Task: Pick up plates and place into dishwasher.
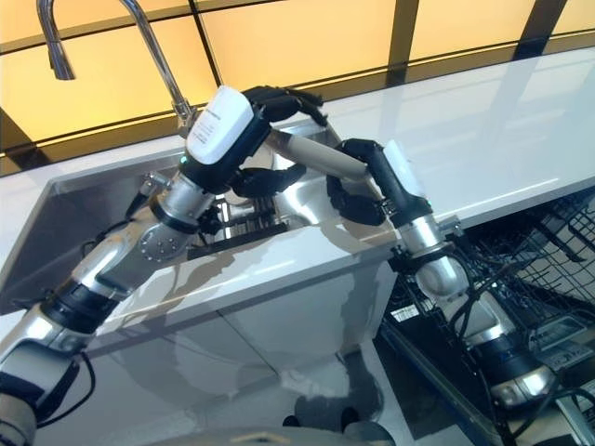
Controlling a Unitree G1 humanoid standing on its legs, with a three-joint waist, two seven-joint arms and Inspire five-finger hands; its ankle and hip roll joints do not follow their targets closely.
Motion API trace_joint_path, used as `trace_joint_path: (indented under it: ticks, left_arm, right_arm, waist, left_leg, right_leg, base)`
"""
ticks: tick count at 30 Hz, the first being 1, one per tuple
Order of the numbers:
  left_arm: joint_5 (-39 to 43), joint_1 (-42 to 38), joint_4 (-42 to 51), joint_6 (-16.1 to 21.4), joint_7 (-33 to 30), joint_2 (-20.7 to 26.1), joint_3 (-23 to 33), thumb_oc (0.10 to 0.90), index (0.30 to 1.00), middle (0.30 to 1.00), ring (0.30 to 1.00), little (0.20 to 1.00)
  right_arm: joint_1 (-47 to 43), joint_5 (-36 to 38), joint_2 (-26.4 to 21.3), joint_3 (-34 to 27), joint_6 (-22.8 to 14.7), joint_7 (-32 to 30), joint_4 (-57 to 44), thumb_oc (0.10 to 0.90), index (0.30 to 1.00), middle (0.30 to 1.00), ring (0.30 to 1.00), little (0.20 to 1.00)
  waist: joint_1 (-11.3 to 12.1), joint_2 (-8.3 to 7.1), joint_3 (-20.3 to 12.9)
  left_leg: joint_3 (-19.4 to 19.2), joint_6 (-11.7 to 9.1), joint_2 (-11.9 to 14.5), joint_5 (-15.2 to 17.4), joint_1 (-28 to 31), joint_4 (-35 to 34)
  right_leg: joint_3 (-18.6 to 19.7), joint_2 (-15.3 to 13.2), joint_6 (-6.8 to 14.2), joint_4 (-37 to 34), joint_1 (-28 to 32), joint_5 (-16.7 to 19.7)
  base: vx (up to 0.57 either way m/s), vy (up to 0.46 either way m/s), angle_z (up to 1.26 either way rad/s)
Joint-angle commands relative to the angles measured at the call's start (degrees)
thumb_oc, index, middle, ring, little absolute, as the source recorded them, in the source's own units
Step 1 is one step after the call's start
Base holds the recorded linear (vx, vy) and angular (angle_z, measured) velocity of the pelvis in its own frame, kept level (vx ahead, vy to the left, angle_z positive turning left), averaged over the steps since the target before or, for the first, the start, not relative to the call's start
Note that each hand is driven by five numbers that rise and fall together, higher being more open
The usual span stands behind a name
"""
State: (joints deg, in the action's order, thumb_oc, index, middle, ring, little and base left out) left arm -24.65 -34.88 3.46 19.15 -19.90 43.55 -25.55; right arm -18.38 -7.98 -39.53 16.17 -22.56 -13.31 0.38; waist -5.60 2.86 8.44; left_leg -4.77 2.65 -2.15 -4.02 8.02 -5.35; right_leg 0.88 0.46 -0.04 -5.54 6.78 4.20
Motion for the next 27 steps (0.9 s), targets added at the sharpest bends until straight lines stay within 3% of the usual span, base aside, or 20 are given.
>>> trace_joint_path:
  ticks: [1,9,13,19,27]
  left_arm:
    - [3.9,-5.7,-4.0,0.7,-2.8,-0.1,2.8,0.800,0.900,0.900,0.900,0.900]
    - [5.6,1.0,-7.4,1.8,-6.2,1.5,8.6,0.800,0.900,0.900,0.900,0.900]
    - [10.9,7.6,-11.0,2.7,-4.2,0.7,13.5,0.800,0.900,0.900,0.900,0.900]
    - [11.4,14.6,-14.2,1.9,-3.8,-0.2,18.5,0.800,0.900,0.900,0.900,0.900]
    - [11.3,19.5,-17.0,2.2,-5.2,-1.2,23.4,0.800,0.900,0.900,0.900,0.900]
  right_arm:
    - [-3.7,1.0,-0.9,-8.3,-3.5,-5.2,-0.5,0.100,0.300,0.300,0.300,0.200]
    - [3.0,-2.6,-5.3,-16.8,-4.2,-7.5,-0.6,0.100,0.300,0.300,0.300,0.200]
    - [10.2,-4.8,-8.8,-24.8,-3.5,-7.2,-1.4,0.100,0.300,0.300,0.300,0.200]
    - [21.3,-2.6,-11.2,-35.8,-1.4,-4.5,-1.8,0.100,0.300,0.300,0.300,0.200]
    - [29.9,0.2,-8.1,-42.1,0.2,0.9,-0.6,0.100,0.300,0.300,0.300,0.200]
  waist:
    - [0.3,-2.41,-5.6]
    - [-0.8,-2.63,-5.8]
    - [-2.3,-2.66,-5.9]
    - [-4.8,-2.73,-5.8]
    - [-7.1,-2.63,-5.4]
  left_leg:
    - [2.9,1.6,-2.6,9.8,2.7,0.4]
    - [1.6,1.6,-2.3,10.0,2.7,0.4]
    - [-0.1,1.6,-2.0,10.2,2.9,0.4]
    - [-1.9,1.7,-1.6,10.5,3.3,0.4]
    - [-3.7,1.7,-1.3,10.6,3.3,0.4]
  right_leg:
    - [-0.7,3.1,0.9,0.5,3.2,-6.5]
    - [0.4,3.4,1.0,0.5,2.9,-6.2]
    - [1.7,3.6,1.2,0.5,2.6,-6.0]
    - [3.5,3.8,1.6,0.5,2.4,-5.7]
    - [5.4,4.0,1.8,0.5,1.8,-5.1]
  base:
    - [0.00,0.000,0.00]
    - [0.01,0.005,-0.02]
    - [0.04,0.020,-0.12]
    - [0.03,0.015,-0.16]
    - [0.02,0.010,-0.15]
